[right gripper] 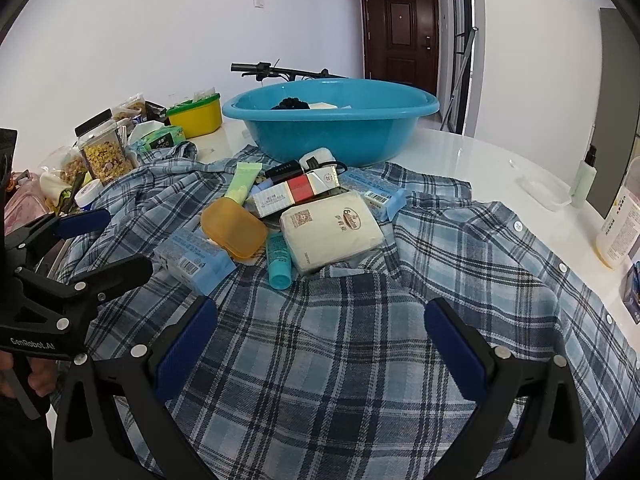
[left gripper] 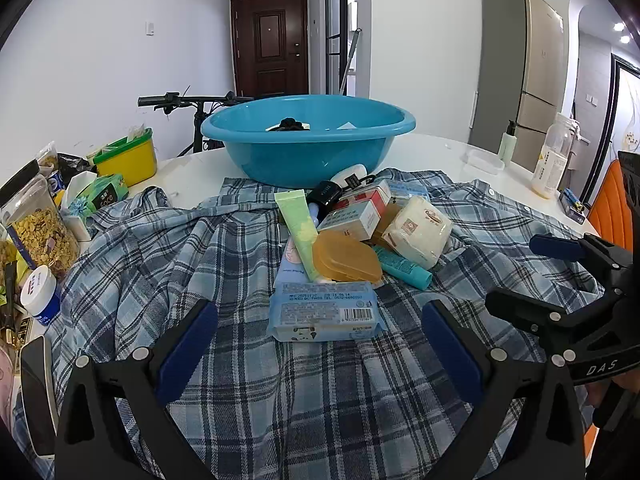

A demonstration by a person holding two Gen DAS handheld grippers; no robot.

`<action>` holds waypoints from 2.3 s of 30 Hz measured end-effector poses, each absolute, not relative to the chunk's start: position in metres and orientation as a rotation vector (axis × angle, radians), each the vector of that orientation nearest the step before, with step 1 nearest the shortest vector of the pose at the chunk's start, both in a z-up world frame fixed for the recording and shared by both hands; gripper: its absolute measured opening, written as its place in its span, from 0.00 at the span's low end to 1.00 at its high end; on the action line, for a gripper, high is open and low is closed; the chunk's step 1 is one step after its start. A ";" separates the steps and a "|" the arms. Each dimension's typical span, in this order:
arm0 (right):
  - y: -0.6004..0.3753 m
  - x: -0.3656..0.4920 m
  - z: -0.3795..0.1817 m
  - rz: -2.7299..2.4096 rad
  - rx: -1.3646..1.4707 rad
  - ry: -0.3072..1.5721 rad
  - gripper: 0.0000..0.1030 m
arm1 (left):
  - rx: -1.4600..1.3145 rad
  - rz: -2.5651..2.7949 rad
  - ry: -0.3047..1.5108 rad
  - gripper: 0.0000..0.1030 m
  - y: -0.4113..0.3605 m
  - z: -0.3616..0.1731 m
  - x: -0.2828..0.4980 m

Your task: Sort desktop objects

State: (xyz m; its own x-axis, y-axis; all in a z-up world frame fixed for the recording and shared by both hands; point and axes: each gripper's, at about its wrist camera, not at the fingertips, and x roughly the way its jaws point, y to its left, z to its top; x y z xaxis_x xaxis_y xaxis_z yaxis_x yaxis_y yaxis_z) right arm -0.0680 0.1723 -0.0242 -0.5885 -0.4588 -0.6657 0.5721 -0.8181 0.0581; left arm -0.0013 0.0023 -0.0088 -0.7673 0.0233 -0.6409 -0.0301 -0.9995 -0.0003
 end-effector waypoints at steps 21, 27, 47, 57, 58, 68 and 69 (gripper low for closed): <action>0.172 -0.069 -0.027 -2.366 0.946 0.220 1.00 | -1.064 2.929 0.016 1.00 0.003 -0.009 -0.002; 0.173 -0.071 -0.028 -2.366 0.954 0.219 1.00 | -1.062 2.930 0.014 1.00 0.003 -0.009 -0.002; 0.175 -0.072 -0.032 -2.360 0.964 0.221 1.00 | -1.077 2.919 0.015 1.00 -0.001 -0.012 -0.009; 0.176 -0.076 -0.036 -2.352 0.973 0.212 1.00 | -1.185 2.872 0.062 1.00 0.007 -0.038 -0.037; 0.176 -0.076 -0.036 -2.351 0.973 0.210 1.00 | -1.205 2.858 0.040 1.00 0.005 -0.041 -0.041; 0.178 -0.075 -0.033 -2.329 0.965 0.193 1.00 | -1.336 2.797 -0.020 0.88 -0.002 -0.062 -0.059; 0.178 -0.075 -0.033 -2.329 0.965 0.196 1.00 | -1.347 2.788 -0.026 0.88 -0.002 -0.063 -0.060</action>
